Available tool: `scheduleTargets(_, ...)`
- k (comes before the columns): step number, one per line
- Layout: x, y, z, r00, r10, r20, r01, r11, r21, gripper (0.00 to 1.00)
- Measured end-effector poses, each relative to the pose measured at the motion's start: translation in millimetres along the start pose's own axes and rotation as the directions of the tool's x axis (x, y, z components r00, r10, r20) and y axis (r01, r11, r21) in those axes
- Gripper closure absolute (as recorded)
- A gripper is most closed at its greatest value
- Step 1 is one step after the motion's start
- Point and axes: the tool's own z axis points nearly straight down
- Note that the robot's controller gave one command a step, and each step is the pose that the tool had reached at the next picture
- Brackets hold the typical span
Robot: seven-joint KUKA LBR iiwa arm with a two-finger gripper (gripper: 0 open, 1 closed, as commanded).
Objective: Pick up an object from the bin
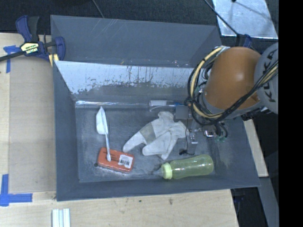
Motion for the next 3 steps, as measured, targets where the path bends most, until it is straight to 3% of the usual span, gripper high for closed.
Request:
scheduleTargets(1,-1.8,0.0,-4.3,1.000,-0.001,0.008,0.001,1.000,0.000,0.00)
scheduleTargets(2,-5.1,-1.9,40.9,0.998,-0.056,0.015,0.056,0.998,0.002,0.00)
scheduleTargets(3,-9.0,-15.2,96.9,0.992,-0.125,0.019,0.125,0.992,0.002,1.00)
